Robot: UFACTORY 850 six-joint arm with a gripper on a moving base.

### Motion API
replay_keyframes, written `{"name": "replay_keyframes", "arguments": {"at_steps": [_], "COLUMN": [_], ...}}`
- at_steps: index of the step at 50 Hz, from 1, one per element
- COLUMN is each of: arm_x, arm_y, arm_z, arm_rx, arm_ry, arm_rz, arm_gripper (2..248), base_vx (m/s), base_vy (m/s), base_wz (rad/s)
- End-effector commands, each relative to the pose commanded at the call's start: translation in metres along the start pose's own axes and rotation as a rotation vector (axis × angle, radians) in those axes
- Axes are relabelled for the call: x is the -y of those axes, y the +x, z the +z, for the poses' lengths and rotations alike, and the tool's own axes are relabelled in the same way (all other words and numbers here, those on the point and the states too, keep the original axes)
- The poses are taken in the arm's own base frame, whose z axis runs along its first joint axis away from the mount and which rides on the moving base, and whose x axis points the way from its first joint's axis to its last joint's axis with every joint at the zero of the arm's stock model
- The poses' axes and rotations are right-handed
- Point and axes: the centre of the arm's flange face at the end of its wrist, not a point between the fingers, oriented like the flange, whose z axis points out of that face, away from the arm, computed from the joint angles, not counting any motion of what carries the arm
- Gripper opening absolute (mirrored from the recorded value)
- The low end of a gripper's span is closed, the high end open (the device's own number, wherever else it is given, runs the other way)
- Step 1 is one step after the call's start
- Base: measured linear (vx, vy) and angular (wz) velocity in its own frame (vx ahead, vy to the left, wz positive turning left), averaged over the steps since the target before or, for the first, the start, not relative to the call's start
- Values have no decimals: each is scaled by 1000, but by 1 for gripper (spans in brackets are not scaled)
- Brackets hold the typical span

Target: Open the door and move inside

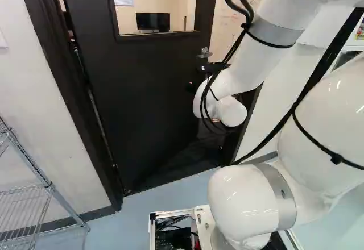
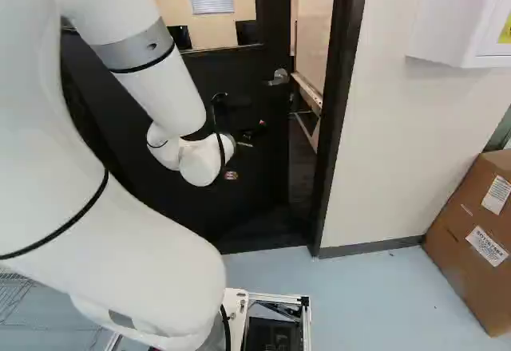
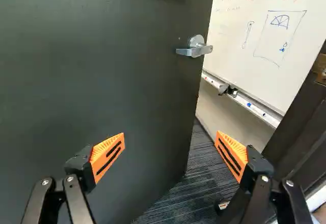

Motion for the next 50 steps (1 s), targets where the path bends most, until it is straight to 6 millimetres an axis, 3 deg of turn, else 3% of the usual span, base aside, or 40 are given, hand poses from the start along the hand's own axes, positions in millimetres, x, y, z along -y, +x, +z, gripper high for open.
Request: {"name": "replay_keyframes", "arguments": {"at_steps": [37,50], "arm_x": [0,0], "arm_y": [0,0], "arm_z": [0,0], "arm_rx": [0,0], "arm_ry": [0,0], "arm_rz": [0,0], "arm_gripper": [247,247], "base_vx": [106,85], "base_vy": [51,104], "base_wz": [-212,-33]}}
